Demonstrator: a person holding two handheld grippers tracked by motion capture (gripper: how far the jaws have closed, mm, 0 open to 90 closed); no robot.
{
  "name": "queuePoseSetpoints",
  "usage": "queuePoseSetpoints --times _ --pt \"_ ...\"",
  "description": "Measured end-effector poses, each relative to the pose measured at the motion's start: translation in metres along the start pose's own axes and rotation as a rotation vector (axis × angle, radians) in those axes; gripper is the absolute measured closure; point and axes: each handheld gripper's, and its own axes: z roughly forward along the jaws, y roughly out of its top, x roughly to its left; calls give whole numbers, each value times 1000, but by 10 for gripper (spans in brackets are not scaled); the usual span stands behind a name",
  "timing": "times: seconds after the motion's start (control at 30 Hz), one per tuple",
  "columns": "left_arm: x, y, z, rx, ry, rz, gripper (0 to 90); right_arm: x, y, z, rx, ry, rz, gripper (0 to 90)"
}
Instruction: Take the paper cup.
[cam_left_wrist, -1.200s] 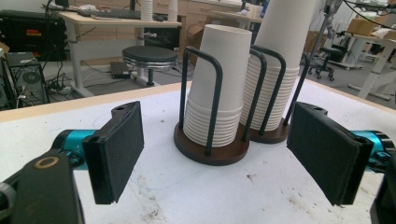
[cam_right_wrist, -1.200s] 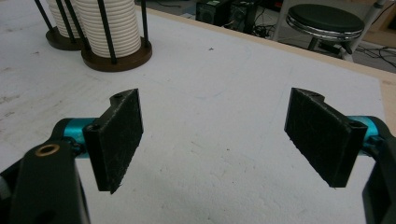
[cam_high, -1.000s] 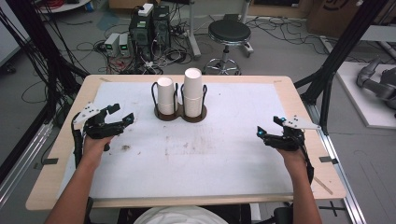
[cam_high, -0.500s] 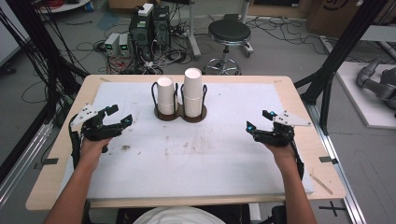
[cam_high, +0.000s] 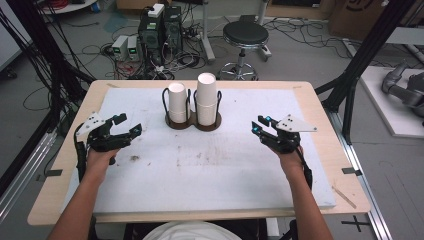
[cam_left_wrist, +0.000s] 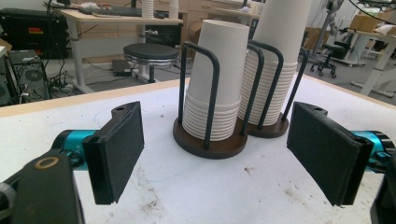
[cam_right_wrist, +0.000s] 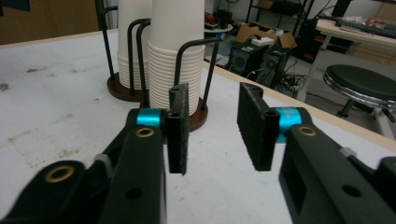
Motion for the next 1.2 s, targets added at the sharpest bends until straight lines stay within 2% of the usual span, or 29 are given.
queuePoseSetpoints --times 0.07,0.17,0.27,0.37,0.43,0.5,0.57,0.63,0.73,0.8,0.93,1.0,1.2 --pt "0 0 0 0 1 -1 188 2 2 1 -13 -5 3 819" --pt "0 0 0 3 2 0 188 6 5 1 -34 -27 -7 873" --pt "1 0 0 3 3 0 187 7 6 3 -38 -14 9 900" --pt "0 0 0 1 4 -2 188 10 9 10 0 18 42 900" --pt "1 0 0 -1 4 -2 188 11 11 12 0 18 45 900" --pt "1 0 0 -1 5 -2 188 13 17 19 -3 38 61 900" --pt "1 0 0 -3 4 -4 188 14 19 22 2 39 61 900" --pt "2 0 0 -2 5 -4 188 19 23 36 19 53 45 900" --pt "2 0 0 -3 5 -4 188 24 26 46 24 68 36 900" --pt "2 0 0 -2 5 -4 188 30 32 58 16 98 29 900" --pt "2 0 -1 -1 4 -2 188 35 38 68 13 121 32 900" --pt "2 0 -1 -3 2 -5 188 42 44 80 20 143 23 900" --pt "2 0 1 -2 0 -6 188 51 52 94 0 172 23 900"
